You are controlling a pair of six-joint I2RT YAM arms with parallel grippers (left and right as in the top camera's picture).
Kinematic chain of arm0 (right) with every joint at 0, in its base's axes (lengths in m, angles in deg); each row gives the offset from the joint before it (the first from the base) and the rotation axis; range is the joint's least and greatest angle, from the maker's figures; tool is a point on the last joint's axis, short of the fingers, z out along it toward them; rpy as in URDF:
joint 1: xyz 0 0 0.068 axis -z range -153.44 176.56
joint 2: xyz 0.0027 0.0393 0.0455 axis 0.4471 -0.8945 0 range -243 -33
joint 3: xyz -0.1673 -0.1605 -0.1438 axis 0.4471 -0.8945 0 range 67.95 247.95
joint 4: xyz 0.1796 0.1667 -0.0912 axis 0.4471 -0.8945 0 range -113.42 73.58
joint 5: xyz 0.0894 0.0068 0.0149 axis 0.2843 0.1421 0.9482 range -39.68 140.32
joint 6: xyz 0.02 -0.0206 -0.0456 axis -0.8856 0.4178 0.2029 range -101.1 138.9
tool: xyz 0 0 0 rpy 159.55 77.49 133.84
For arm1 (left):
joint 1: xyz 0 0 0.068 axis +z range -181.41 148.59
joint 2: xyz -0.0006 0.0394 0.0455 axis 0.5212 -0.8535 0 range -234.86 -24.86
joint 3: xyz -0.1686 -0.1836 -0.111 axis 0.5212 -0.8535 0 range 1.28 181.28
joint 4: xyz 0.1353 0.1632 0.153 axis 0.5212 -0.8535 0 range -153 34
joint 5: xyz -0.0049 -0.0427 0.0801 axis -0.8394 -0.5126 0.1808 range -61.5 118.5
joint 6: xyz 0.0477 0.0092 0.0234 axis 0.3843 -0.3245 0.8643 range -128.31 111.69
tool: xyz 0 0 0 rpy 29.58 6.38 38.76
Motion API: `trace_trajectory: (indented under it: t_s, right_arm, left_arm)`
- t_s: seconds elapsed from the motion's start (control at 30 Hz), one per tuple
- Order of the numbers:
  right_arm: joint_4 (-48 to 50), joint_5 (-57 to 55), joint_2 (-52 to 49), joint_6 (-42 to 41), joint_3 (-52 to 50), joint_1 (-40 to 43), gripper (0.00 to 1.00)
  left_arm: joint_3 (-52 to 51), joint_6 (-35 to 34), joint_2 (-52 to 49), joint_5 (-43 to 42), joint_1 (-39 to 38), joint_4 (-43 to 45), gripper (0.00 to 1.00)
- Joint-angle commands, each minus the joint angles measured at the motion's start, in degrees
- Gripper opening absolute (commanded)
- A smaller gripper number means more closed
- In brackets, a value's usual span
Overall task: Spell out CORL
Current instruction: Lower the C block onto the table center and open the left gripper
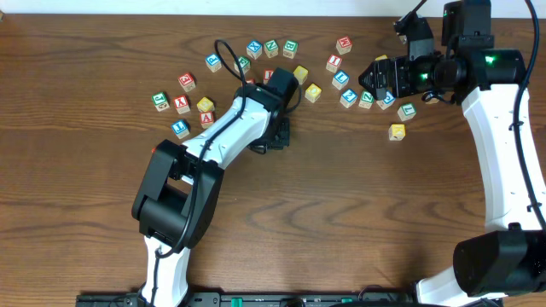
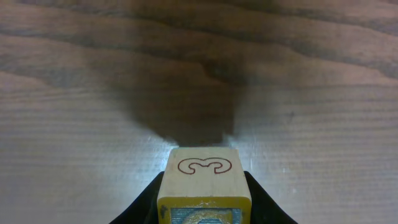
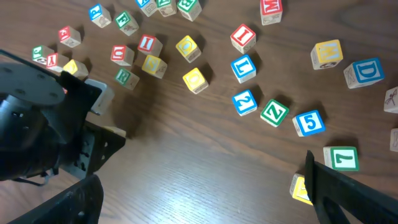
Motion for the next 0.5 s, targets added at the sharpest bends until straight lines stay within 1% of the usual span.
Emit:
trace_trajectory:
  t_s: [0.0, 0.3, 0.4, 0.47]
  right_arm:
    - [0.0, 0.1, -0.1, 0.8, 1.1, -0.5, 0.99]
    - [-1.2, 0.1, -0.1, 0.8, 1.1, -0.5, 0.99]
    - [-1.3, 0.1, -0.1, 0.8, 1.1, -0.5, 0.99]
    - [-1.8, 0.1, -0.1, 0.8, 1.1, -0.5, 0.99]
  left_arm:
    - [-2.2, -0.7, -0.4, 0.5, 0.1, 2.3, 0.21]
    - [-3.9, -0.4, -0.4, 0.8, -0.5, 4.3, 0.21]
    - [-3.9, -0.4, -0.4, 0.8, -0.5, 4.6, 0.26]
    - [-3.9, -0.4, -0.4, 0.8, -0.5, 4.7, 0.26]
